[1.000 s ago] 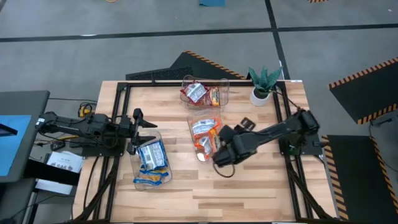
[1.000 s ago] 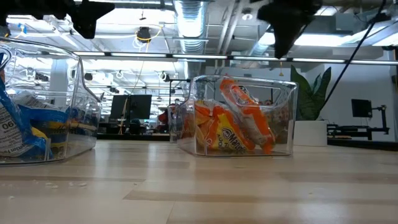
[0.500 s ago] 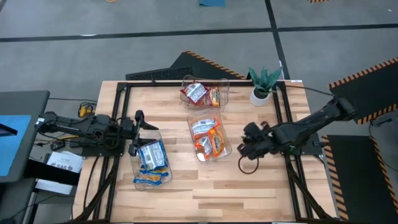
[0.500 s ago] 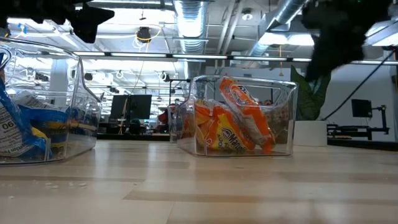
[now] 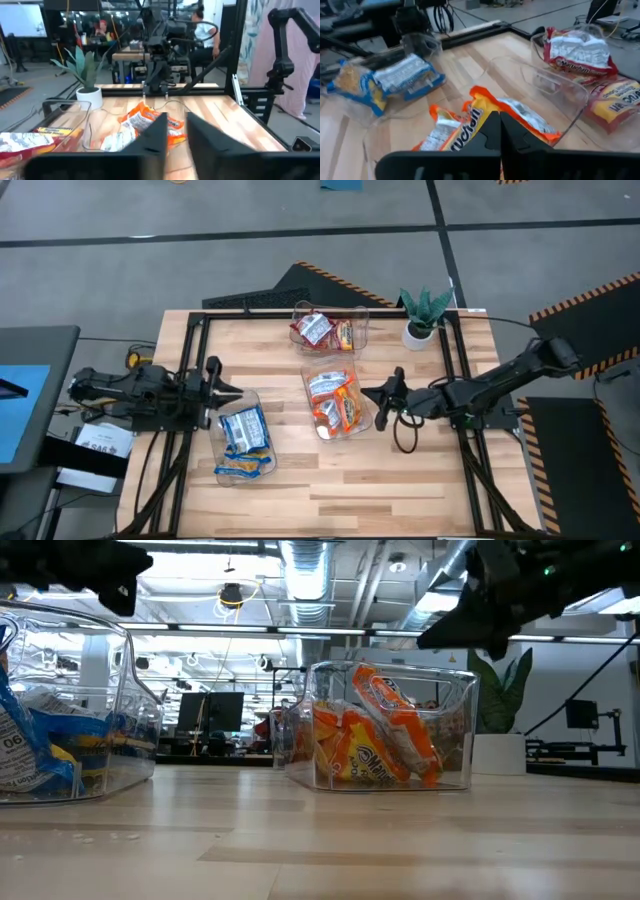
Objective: Sort Maruchan noodles
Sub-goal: Return to Home Position
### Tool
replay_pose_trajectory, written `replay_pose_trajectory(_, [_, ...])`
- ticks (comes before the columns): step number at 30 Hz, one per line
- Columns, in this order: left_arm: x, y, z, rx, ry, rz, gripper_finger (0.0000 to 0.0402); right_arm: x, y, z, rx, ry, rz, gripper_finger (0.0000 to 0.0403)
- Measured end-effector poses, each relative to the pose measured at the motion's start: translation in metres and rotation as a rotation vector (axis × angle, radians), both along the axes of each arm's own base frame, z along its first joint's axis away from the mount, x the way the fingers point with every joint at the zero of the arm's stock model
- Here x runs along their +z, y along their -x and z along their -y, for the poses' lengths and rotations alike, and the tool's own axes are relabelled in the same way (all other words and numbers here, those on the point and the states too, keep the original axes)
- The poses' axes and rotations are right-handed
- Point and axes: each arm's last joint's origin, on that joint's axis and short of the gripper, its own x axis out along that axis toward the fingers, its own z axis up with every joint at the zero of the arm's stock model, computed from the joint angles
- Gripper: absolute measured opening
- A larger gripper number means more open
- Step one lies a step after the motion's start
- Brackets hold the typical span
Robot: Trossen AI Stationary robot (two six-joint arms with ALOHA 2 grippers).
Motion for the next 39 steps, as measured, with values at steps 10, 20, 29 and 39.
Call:
replay_pose_trajectory(10, [-0.056,-0.004,-0.001,0.021,-0.005,0.04,0.0001,-0.008,-0.008,0.014,0.108,-0.041,-0.018,0.0008])
replay_pose_trajectory(20, [-0.055,-0.004,0.001,-0.031,-0.051,0.036,0.0,0.015,0.023,0.047,0.053,-0.038,-0.063,0.0008])
replay_pose_trajectory(29, [-0.045,0.0,0.0,-0.025,-0.05,-0.012,0.0,-0.008,0.084,0.036,0.137,-0.045,0.189,0.001])
replay_pose_trajectory(39, [-0.046,0.0,0.0,-0.045,-0.078,-0.04,0.0,-0.035,0.11,0.038,0.132,-0.046,0.328,0.0013])
